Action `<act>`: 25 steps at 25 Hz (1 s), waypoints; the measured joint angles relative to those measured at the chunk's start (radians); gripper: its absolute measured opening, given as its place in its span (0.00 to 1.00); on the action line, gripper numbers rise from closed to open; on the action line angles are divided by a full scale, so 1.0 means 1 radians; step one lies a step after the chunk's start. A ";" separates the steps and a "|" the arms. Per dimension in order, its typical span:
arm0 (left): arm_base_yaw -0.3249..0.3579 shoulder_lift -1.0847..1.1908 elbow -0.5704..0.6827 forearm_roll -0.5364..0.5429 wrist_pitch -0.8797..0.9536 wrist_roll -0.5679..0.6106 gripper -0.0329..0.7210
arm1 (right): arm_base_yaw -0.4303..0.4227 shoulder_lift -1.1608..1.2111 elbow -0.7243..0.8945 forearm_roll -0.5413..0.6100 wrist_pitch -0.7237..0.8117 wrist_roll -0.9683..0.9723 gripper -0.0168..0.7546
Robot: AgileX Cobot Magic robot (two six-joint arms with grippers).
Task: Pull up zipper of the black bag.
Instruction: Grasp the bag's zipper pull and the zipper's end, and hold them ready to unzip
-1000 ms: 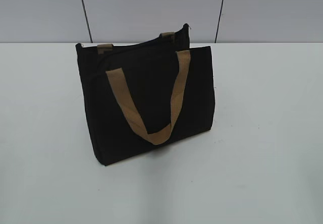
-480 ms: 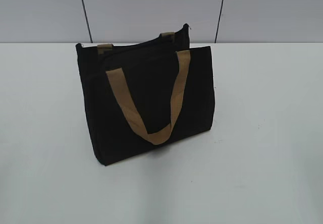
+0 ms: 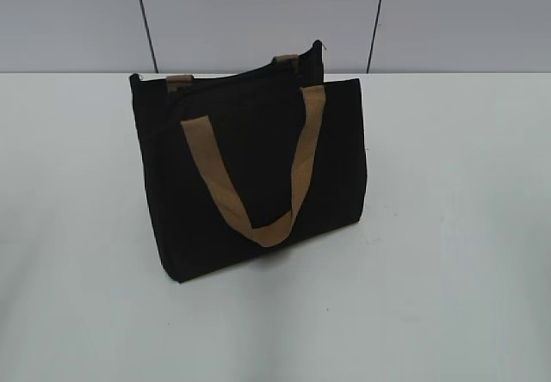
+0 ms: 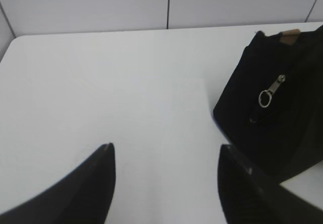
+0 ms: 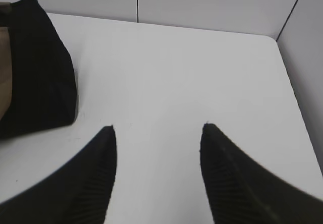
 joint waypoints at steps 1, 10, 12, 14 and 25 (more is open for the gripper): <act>0.000 0.029 0.000 -0.030 -0.035 0.036 0.68 | 0.002 0.005 0.000 0.000 -0.011 0.000 0.56; 0.000 0.366 0.000 -0.509 -0.202 0.667 0.68 | 0.012 0.124 -0.001 0.041 -0.027 -0.003 0.56; 0.000 0.443 0.000 -0.639 -0.194 0.826 0.68 | 0.012 0.159 -0.001 0.086 -0.027 -0.033 0.56; 0.000 0.534 0.000 -0.737 -0.192 0.974 0.68 | 0.012 0.196 -0.001 0.136 -0.026 -0.080 0.56; 0.000 0.875 0.000 -1.158 -0.270 1.601 0.68 | 0.012 0.383 -0.202 0.283 0.052 -0.243 0.56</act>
